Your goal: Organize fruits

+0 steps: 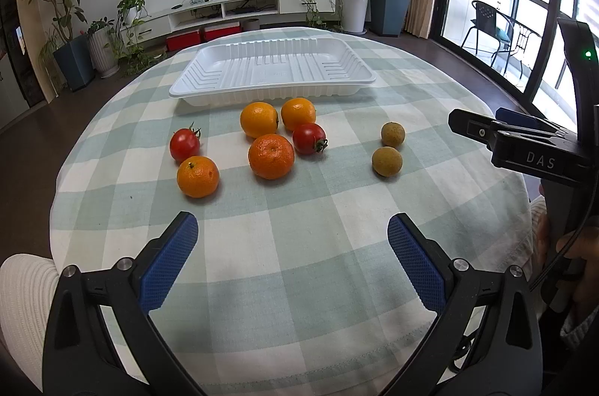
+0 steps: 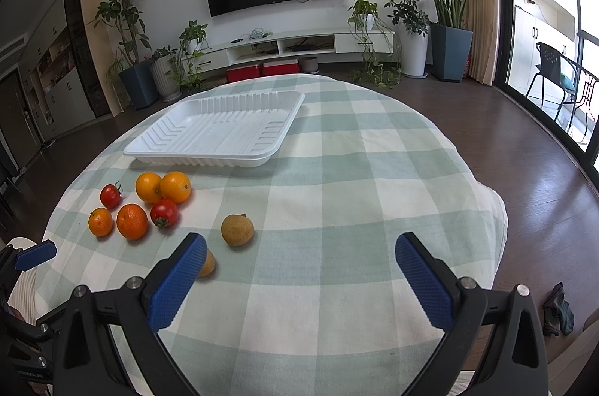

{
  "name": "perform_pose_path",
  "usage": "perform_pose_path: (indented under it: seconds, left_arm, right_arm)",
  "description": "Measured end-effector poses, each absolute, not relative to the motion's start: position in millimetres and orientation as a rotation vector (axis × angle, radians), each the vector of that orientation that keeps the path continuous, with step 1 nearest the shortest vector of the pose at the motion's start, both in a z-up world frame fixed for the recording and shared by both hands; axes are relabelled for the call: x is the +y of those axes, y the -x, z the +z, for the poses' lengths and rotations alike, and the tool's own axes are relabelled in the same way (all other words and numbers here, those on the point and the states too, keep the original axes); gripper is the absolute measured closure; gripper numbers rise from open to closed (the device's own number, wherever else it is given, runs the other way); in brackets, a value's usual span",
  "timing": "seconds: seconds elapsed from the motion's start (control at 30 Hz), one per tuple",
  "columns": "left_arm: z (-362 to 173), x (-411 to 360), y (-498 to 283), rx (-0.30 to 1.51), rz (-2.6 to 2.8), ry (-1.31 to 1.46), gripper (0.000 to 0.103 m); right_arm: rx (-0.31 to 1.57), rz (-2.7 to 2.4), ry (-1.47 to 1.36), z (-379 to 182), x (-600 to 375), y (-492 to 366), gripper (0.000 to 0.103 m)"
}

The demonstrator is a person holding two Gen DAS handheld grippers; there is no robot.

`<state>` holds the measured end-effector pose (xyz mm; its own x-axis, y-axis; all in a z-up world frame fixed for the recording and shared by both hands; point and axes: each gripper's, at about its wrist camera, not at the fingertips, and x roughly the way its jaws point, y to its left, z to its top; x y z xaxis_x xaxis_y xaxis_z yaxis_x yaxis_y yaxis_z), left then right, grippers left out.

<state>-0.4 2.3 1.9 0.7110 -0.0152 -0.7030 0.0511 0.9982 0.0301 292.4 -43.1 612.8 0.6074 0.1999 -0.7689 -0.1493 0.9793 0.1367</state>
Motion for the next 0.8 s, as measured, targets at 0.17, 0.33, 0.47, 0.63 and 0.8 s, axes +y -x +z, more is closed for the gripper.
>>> perform_pose_path:
  seconds: [0.17, 0.33, 0.47, 0.63, 0.8]
  left_arm:
    - [2, 2, 1, 0.779, -0.037, -0.048, 0.000]
    - [5, -1, 2, 0.783, -0.037, -0.048, 0.000]
    - [3, -1, 2, 0.788, -0.033, -0.045, 0.000]
    - [-2, 3, -2, 0.805, -0.029, -0.035, 0.000]
    - [-7, 10, -7, 0.824, -0.022, -0.014, 0.000]
  right_arm:
    - [0.897, 0.202, -0.061, 612, -42, -293, 0.000]
    - [0.900, 0.206, -0.058, 612, -41, -292, 0.000]
    - [0.904, 0.212, -0.055, 612, -41, -290, 0.000]
    - [0.922, 0.223, -0.051, 610, -38, -291, 0.000]
    - [0.946, 0.240, -0.036, 607, -32, -292, 0.000]
